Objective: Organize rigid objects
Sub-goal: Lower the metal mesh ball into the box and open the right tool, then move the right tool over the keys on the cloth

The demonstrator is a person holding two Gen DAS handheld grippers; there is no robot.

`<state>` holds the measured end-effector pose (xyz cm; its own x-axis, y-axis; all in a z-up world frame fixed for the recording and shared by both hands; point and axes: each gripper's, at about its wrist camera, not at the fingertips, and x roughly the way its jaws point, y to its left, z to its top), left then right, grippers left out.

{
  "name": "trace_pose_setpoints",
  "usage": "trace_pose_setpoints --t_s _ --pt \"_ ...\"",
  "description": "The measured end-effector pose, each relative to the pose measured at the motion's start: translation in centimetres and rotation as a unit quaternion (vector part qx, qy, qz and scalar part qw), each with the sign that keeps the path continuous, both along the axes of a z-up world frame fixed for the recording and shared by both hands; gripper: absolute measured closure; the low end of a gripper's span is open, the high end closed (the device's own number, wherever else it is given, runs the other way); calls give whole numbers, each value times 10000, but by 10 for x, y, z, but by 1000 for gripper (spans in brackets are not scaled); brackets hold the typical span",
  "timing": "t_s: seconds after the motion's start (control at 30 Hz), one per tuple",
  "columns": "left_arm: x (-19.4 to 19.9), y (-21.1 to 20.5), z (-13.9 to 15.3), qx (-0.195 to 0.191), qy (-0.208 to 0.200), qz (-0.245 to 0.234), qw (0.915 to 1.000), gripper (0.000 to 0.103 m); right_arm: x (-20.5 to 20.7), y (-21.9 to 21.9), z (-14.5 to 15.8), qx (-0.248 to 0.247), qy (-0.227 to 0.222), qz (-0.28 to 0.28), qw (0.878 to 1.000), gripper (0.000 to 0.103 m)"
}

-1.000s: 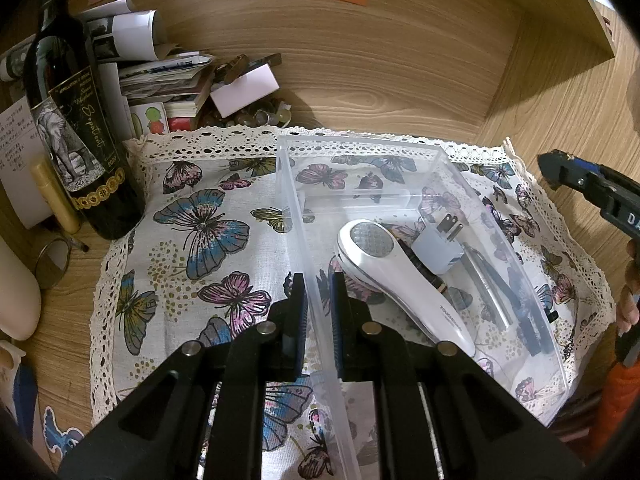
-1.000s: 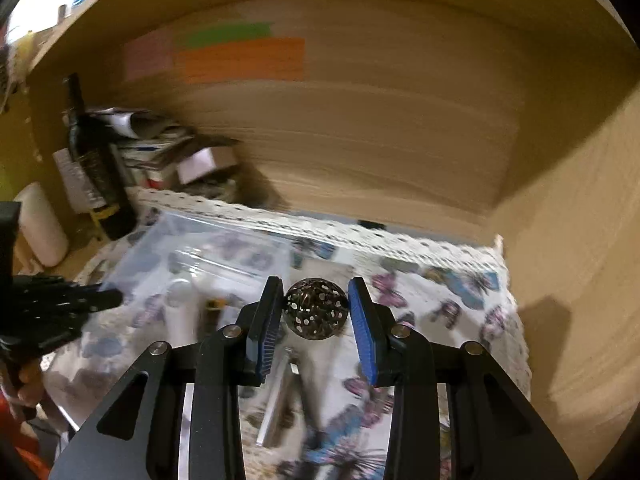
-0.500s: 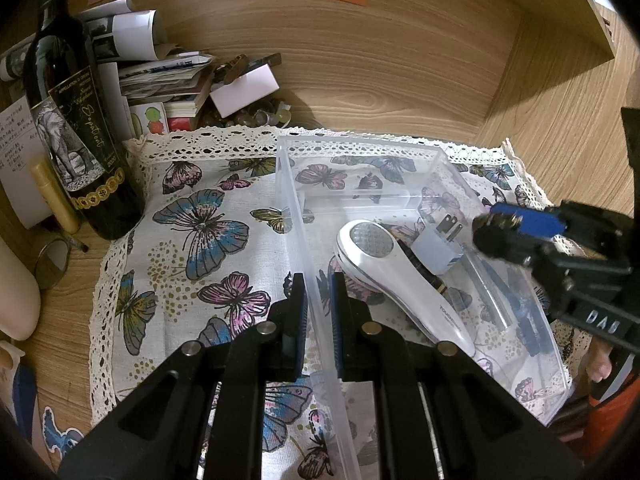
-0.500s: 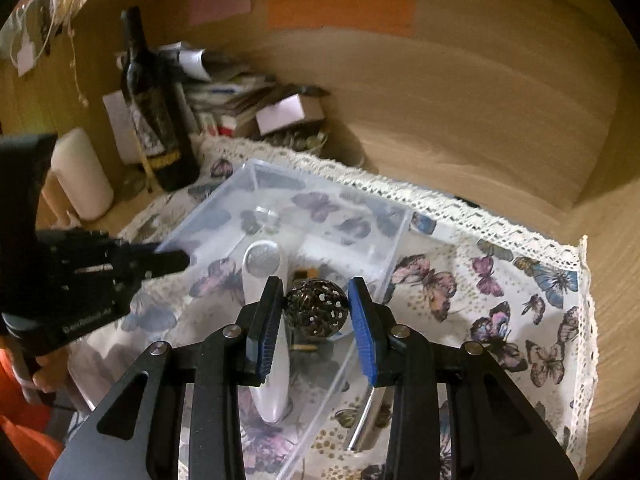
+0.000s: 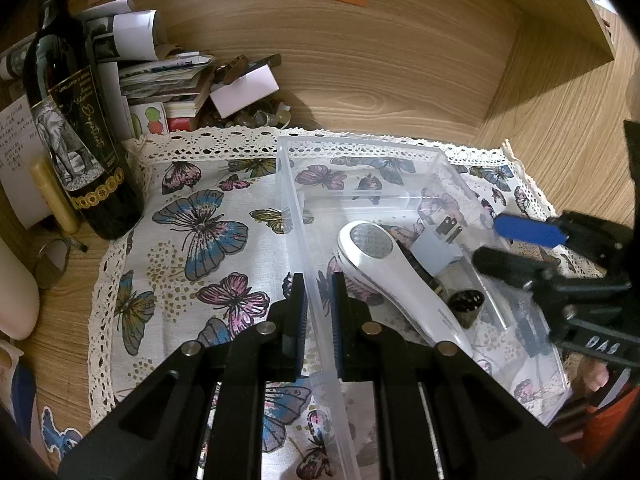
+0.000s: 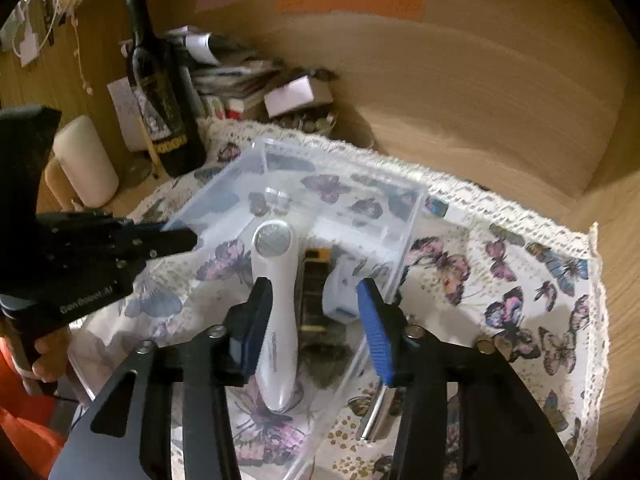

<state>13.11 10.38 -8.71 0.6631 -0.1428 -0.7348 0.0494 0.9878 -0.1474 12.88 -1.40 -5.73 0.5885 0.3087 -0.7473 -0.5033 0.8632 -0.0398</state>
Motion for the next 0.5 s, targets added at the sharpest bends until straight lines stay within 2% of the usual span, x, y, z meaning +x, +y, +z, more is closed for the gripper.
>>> trace_pose_setpoints --t_s 0.23,0.5 --pt "1 -1 1 16 -15 -1 10000 93 -3 -16 27 22 -454 -336 9984 60" --pt "2 -1 1 29 -21 -11 10000 93 2 -60 46 -6 -830 -1124 9902 60"
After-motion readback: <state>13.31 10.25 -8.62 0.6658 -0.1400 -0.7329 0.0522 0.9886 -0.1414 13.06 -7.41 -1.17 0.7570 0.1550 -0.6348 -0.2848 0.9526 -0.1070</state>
